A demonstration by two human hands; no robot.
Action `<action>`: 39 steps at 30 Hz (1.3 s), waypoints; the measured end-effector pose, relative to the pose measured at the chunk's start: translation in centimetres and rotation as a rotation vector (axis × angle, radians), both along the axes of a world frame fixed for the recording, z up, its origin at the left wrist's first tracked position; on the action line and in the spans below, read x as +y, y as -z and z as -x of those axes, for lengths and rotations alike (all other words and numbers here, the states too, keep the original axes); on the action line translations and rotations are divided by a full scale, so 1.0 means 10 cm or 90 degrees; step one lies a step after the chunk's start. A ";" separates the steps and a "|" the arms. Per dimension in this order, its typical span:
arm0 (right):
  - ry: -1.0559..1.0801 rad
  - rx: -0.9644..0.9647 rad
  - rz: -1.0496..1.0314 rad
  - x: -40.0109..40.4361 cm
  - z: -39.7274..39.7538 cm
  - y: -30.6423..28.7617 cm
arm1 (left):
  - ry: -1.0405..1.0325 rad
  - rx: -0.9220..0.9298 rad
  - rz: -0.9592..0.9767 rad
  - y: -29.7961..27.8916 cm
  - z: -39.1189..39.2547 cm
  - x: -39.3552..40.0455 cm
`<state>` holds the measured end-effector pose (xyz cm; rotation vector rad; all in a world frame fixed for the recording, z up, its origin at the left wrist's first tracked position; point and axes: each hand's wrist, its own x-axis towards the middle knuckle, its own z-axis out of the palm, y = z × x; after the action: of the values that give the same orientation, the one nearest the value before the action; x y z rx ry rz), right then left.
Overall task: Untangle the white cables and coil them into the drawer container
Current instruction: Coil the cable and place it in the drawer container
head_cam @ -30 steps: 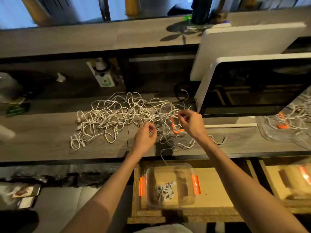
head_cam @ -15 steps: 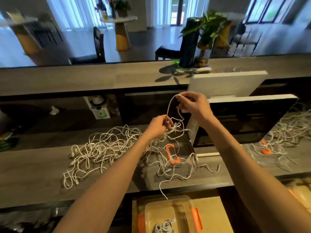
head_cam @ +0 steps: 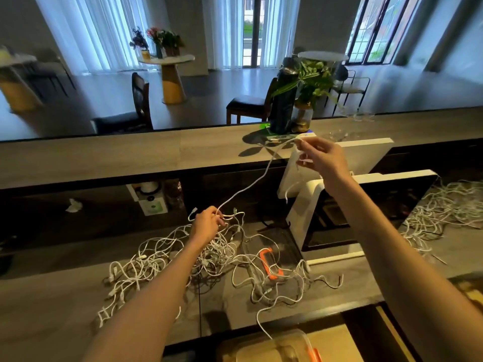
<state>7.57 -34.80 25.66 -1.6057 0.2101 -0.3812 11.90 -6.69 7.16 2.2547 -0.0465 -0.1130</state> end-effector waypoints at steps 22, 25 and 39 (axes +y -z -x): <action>-0.089 -0.020 0.391 1.02 0.09 0.50 | 0.406 -0.080 0.083 -1.23 -0.21 0.36; -0.022 0.016 0.353 0.92 0.13 0.50 | 0.391 -0.046 0.009 -0.84 -0.21 0.47; -0.007 0.060 0.302 0.13 0.25 0.48 | 0.078 0.033 -0.087 0.26 -0.19 0.96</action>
<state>5.07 -33.53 20.91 -2.0942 0.1910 -0.3648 13.85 2.87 4.56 2.3834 -0.1540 -0.2470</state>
